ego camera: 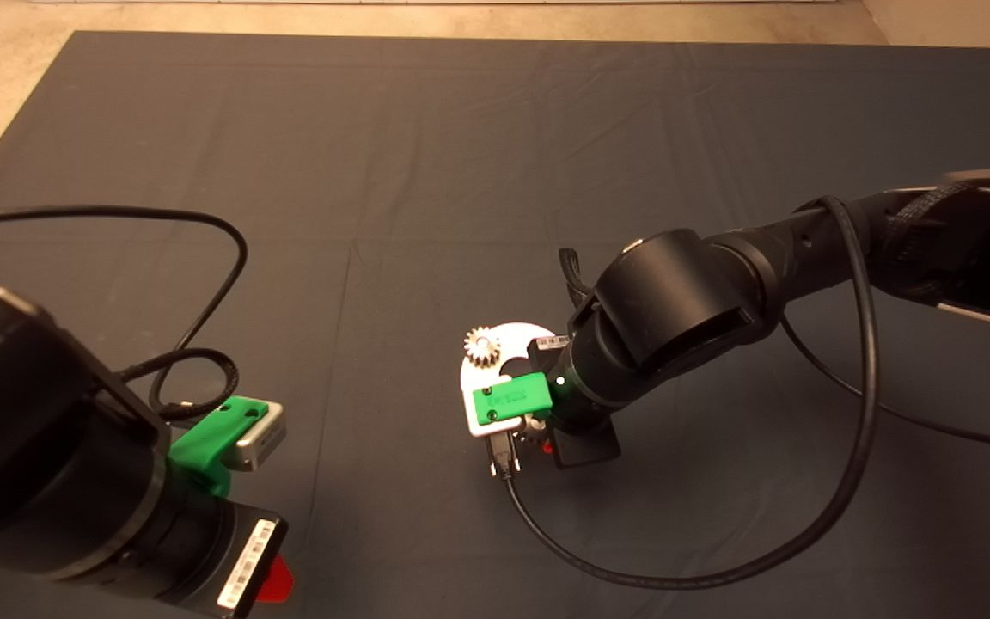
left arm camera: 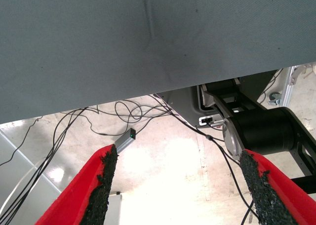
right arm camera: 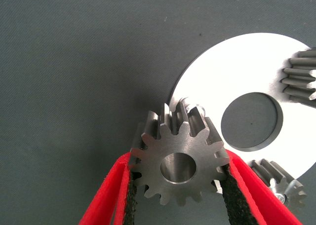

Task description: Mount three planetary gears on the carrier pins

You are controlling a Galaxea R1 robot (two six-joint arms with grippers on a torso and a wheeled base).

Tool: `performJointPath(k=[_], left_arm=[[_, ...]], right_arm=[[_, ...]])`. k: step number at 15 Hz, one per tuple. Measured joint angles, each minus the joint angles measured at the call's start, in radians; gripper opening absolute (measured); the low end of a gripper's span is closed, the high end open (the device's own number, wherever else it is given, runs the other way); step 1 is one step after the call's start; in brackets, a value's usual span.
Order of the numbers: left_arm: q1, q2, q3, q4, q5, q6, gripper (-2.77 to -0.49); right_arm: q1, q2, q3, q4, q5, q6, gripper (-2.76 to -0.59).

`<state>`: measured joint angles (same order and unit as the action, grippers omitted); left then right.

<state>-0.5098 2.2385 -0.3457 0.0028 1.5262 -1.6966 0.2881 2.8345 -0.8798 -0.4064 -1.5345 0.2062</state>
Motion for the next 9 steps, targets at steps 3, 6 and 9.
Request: performJointPath(k=[3,6,9], left_arm=[[0.000,0.000,0.000,0.000,0.000,0.000,-1.51],[0.000,0.000,0.000,0.000,0.000,0.000,-1.51],[0.000,0.000,0.000,0.000,0.000,0.000,-1.51]], right_arm=[[0.000,0.000,0.000,-0.012,0.000,0.000,-2.32],[-0.003,0.008,-0.013,-0.017,0.000,0.000,-2.32],[-0.009,0.010,-0.041,-0.017,0.000,0.000,-2.32]])
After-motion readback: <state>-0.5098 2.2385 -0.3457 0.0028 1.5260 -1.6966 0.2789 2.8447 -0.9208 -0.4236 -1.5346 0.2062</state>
